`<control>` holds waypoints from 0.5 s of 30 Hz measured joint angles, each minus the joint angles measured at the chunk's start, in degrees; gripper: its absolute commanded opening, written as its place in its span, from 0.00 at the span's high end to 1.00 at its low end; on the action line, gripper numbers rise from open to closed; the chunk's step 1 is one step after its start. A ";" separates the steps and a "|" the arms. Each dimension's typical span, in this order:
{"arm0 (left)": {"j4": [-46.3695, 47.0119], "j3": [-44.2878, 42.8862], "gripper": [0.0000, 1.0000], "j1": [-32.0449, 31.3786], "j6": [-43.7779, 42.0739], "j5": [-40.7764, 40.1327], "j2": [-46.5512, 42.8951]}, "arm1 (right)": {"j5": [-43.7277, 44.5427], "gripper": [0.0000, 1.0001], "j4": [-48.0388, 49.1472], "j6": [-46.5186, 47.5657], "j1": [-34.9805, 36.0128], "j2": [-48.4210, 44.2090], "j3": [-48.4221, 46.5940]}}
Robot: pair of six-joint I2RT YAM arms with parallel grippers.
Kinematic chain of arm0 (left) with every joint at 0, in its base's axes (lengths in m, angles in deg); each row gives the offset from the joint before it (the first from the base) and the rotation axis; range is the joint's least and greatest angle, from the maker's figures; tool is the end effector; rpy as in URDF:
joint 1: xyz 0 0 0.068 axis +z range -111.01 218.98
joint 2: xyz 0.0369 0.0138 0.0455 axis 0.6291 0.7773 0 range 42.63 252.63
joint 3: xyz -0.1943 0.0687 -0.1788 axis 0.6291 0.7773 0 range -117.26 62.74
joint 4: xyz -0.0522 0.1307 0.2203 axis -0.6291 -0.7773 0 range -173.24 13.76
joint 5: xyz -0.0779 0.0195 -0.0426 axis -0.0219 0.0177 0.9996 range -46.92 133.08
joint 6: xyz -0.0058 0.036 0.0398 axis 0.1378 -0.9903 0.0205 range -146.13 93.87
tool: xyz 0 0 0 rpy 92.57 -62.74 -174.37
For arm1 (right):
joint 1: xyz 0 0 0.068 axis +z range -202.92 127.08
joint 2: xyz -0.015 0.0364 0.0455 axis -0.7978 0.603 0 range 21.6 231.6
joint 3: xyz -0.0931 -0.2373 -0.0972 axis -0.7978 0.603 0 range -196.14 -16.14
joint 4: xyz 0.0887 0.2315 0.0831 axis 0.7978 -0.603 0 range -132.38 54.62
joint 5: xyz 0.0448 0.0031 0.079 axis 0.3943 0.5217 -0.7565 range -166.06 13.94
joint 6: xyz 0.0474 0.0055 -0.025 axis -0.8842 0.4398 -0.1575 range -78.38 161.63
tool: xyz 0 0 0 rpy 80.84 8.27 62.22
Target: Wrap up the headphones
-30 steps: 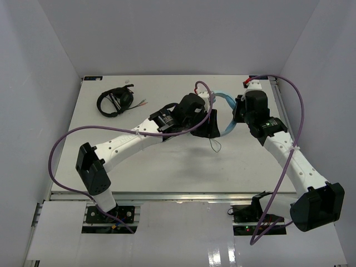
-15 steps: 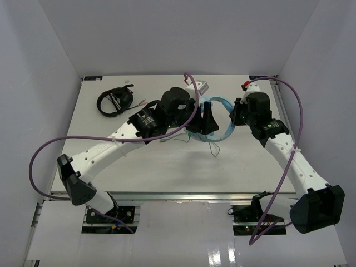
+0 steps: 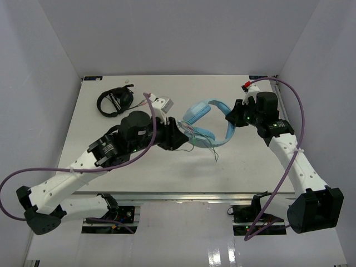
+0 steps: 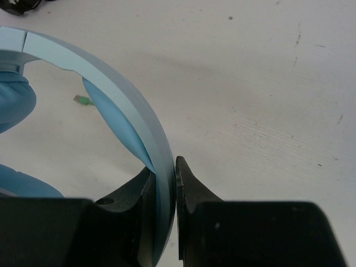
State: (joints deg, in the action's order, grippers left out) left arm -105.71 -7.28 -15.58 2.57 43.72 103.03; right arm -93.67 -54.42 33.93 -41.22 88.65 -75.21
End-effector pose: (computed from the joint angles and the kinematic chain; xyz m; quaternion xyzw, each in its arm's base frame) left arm 0.1297 -0.1829 0.4059 0.1862 0.7969 -0.3852 0.4265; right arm 0.2564 0.0642 0.3331 -0.1093 0.8394 0.2156 0.4869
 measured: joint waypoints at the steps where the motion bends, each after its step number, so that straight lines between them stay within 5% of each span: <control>1: -0.17 1.83 0.53 0.03 -0.40 -0.98 -2.72 | -1.98 0.92 0.09 0.41 -0.52 0.00 0.00; 8: 1.22 10.18 0.41 0.08 -3.96 -6.10 -16.88 | -11.62 0.92 1.33 2.54 -1.63 0.00 0.00; 15: 1.03 12.11 0.33 0.08 -8.94 -6.41 -14.72 | -16.51 0.92 1.83 3.76 -1.67 0.00 0.02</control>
State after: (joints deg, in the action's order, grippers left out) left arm -104.68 4.83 -15.49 -6.37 37.31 88.31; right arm -110.19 -52.59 37.69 -42.89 88.65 -75.18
